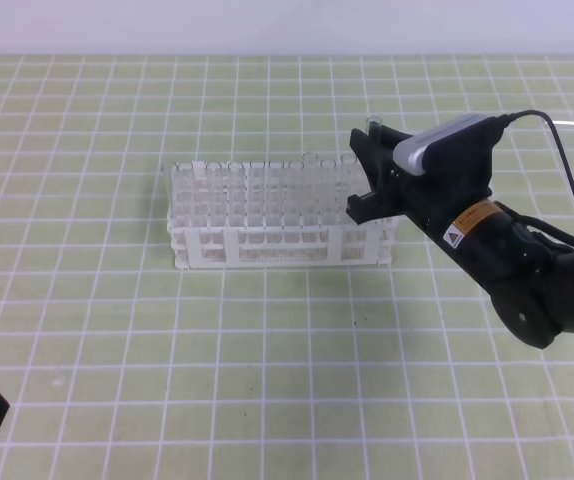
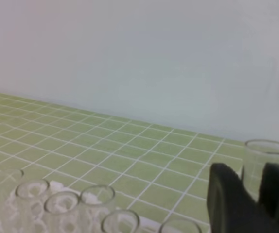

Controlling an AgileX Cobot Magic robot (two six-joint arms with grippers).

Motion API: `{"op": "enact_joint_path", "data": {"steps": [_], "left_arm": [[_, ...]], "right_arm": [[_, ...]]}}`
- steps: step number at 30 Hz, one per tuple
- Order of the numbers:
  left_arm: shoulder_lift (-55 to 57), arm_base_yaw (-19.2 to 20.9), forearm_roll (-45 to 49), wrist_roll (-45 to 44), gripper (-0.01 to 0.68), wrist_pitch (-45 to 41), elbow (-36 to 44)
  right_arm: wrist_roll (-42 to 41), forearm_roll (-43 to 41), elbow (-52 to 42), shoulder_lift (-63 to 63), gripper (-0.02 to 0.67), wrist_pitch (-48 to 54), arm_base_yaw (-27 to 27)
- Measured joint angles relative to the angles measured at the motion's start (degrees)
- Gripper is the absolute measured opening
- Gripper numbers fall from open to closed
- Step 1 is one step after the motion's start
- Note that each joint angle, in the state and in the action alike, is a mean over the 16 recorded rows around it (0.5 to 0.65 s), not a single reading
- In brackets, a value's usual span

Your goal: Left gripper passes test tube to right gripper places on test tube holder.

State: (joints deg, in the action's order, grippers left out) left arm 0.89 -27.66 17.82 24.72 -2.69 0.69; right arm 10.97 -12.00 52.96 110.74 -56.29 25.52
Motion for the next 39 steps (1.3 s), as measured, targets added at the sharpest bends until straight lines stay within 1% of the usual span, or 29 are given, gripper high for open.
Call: {"op": "enact_joint_path", "data": {"steps": [15,29,33,39], "left_arm": [[-0.02,0.00,-0.01,0.00,-0.002,0.00,-0.12],[-0.01,0.00,-0.01,0.00,-0.003,-0.10,-0.24],[-0.05,0.00,-0.01,0.00,-0.003,-0.15,-0.30],[-0.12,0.00,-0.02,0.00,-0.003,-0.36,-0.48]], "right_arm": [[0.53,0.25,1.43,-0.67,0.097,5.21,0.00],[0.61,0.51,1.67,-0.99,0.104,7.20,0.00],[0.58,0.64,1.60,-1.22,0.138,8.20,0.00],[0.50,0.75,1.46,-1.61,0.229,9.49,0.00]]}}
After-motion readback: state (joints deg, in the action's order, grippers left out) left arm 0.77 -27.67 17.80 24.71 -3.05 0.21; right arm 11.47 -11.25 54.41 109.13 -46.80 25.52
